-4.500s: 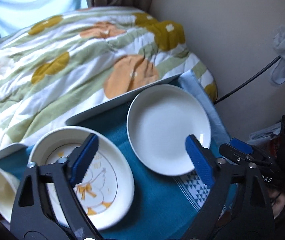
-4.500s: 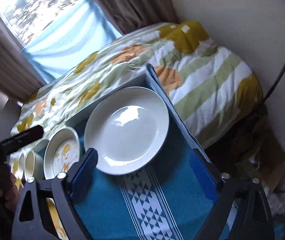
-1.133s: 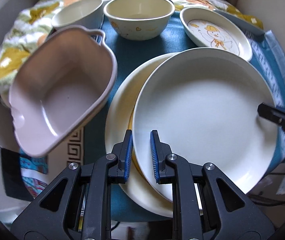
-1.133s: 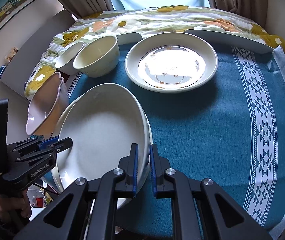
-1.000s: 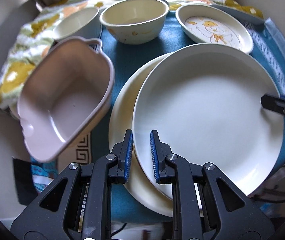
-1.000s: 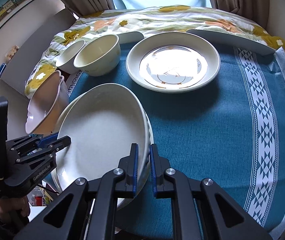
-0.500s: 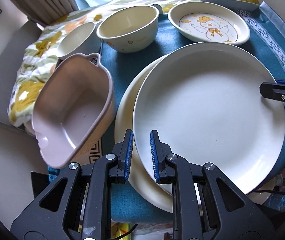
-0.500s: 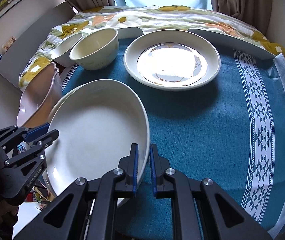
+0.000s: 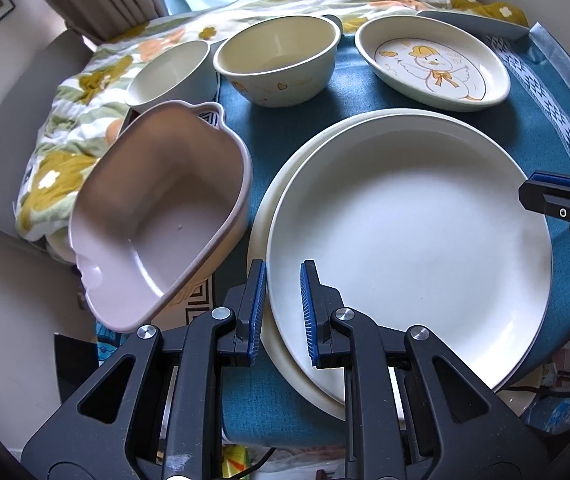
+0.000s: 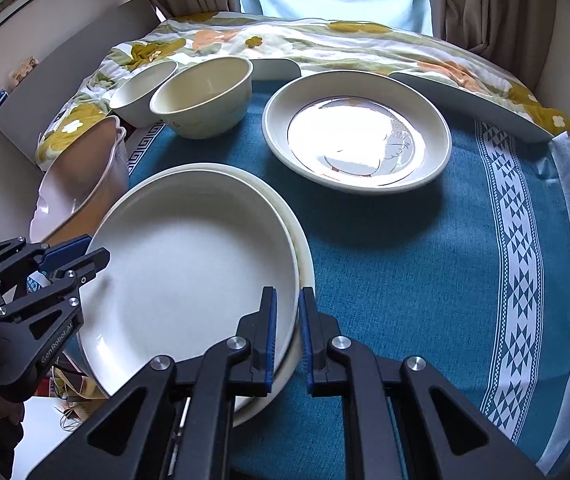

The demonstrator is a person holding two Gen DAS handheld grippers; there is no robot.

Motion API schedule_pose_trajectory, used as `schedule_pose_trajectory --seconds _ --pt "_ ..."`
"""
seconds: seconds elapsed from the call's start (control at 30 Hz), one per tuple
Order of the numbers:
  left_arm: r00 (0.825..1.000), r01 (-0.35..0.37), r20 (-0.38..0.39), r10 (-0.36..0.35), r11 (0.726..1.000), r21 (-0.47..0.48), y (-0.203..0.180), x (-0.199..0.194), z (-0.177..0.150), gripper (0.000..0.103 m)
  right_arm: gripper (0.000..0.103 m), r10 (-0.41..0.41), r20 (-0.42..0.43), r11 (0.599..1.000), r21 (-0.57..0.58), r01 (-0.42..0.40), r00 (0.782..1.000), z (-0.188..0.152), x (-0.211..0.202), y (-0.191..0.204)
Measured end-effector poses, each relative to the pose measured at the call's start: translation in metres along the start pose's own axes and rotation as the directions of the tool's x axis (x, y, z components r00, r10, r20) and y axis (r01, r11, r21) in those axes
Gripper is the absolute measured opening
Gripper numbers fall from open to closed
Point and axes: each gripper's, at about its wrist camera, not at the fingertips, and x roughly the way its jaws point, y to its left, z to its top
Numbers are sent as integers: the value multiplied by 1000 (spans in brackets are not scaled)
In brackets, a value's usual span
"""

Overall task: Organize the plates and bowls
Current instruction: 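Lower the white plate onto the yellow plate and open the left gripper, then reach the left gripper to the duck-drawing plate rim and close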

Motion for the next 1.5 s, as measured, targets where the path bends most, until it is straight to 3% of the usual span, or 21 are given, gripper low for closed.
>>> schedule_pose_trajectory --seconds 0.2,0.37,0.43,0.47,0.5,0.53,0.57,0.6,0.67,0.8,0.93,1.03,1.13,1.27,1.4,1.43,1.5 --pt "1000 13 19 -12 1000 -13 6 -18 6 14 10 35 -3 998 52 -35 999 1 -8 -7" --pt "995 40 90 -37 999 -33 16 -54 21 15 10 68 37 992 100 -72 997 9 -32 -17" --pt "988 87 131 -80 995 -49 22 -71 28 17 16 59 57 993 102 -65 997 14 -44 -19" --pt "982 113 156 -104 992 -53 24 -80 33 19 35 42 76 994 102 -50 996 16 -52 -20" --pt "979 124 171 -113 991 -53 26 -85 36 23 71 34 96 994 105 -44 995 17 -58 -22" --pt "974 136 188 -124 989 -50 26 -90 40 29 90 35 120 993 107 -48 992 19 -65 -25" --pt "971 146 198 -134 988 -48 26 -93 44 63 103 35 152 992 113 -52 988 20 -73 -29" --pt "965 161 218 -146 986 -53 26 -96 48 100 103 30 171 992 120 -51 985 20 -78 -33" --pt "948 186 272 -164 981 -59 25 -106 50 103 103 5 192 989 143 -33 981 22 -89 -42" --pt "935 259 260 -239 965 -45 18 -104 65 103 103 -3 242 987 156 -36 970 26 -106 -63" --pt "904 384 247 -350 917 -108 13 -93 85 103 103 -42 167 995 97 26 985 47 -110 -83" --pt "893 423 235 -383 893 -154 5 -79 98 103 103 -20 195 996 86 3 981 65 -112 -102" --pt "894 433 222 -389 878 -205 -7 -64 112 102 103 7 159 998 60 -17 987 88 -97 -121" --pt "898 440 180 -402 834 -331 -18 -25 130 99 103 70 71 998 2 -71 995 117 -55 -150" --pt "914 398 107 -392 808 -435 -27 18 143 79 102 149 -11 988 -27 -149 989 136 -8 -172" --pt "918 384 92 -386 802 -458 -29 29 145 78 98 175 -31 984 -32 -176 984 139 5 -175" --pt "923 363 74 -378 791 -493 -32 45 147 69 80 218 -76 974 -44 -222 973 143 27 -179"
